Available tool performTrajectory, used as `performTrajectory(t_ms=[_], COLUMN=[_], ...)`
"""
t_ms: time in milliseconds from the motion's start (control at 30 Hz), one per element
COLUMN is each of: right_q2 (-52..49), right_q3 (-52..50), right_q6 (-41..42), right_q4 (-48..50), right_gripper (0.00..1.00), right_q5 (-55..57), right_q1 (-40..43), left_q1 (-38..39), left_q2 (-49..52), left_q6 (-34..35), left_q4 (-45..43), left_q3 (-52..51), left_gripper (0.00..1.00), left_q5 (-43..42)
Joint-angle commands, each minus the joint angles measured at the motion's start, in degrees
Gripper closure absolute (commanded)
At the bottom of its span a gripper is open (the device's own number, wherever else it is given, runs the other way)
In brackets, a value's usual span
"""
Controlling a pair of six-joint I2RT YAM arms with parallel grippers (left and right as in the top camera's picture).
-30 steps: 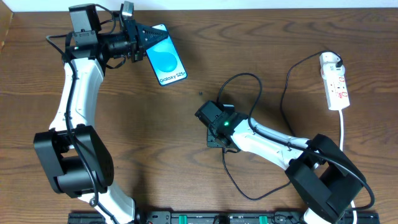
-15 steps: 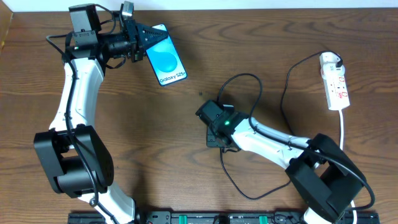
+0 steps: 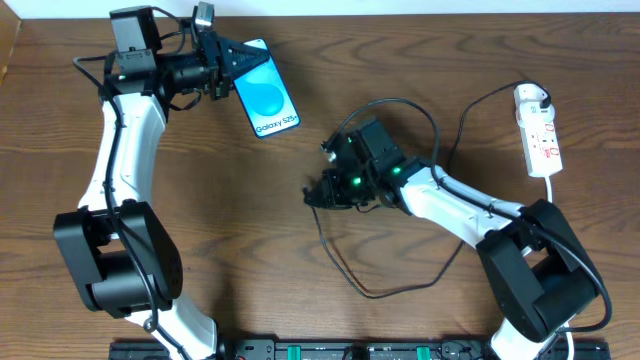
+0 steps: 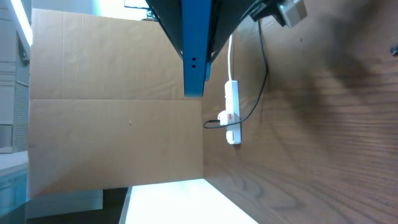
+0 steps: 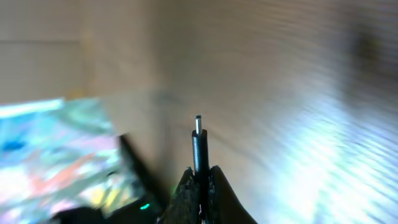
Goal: Plug charger to phone and switch on socket
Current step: 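Lift the cable connector with the right gripper toward the phone's bottom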
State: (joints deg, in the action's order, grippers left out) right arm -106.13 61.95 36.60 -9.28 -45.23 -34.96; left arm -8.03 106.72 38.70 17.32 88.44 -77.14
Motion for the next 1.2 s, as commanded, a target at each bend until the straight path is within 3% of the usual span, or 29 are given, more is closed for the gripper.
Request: performTrajectory(t_ms=[0, 400, 533, 900, 1167], right_q2=[-0.61, -0.61, -0.61, -0.61, -0.61], right_q3=[-0.09, -0.09, -0.09, -0.09, -0.09], right_q6=[-0.07, 12.55, 17.55, 33.09, 41.16], right_q4=[4.02, 26.80, 33.46, 52.48, 60.13], right_gripper=[0.99, 0.99, 0.99, 0.99, 0.99], right_q5=[-14.49, -23.56, -23.93, -25.20, -22.69], right_q1=[1.16, 1.40, 1.40, 1.70, 2.84], left_q1=[-1.79, -5.14, -5.20, -5.18, -5.18], left_q2=[-1.55, -1.55, -1.55, -1.55, -1.55], left_q6=[-0.50, 1.33, 5.70, 26.01, 30.25], left_q4=[-0.35, -4.17, -8.83, -32.48, -36.76], left_q3=[-0.09, -0.09, -0.09, -0.09, -0.09], left_gripper=[0.93, 0.92, 0.93, 0.93, 0.93], left_q5=[-3.93, -11.15, -11.15, -10.56, -9.55])
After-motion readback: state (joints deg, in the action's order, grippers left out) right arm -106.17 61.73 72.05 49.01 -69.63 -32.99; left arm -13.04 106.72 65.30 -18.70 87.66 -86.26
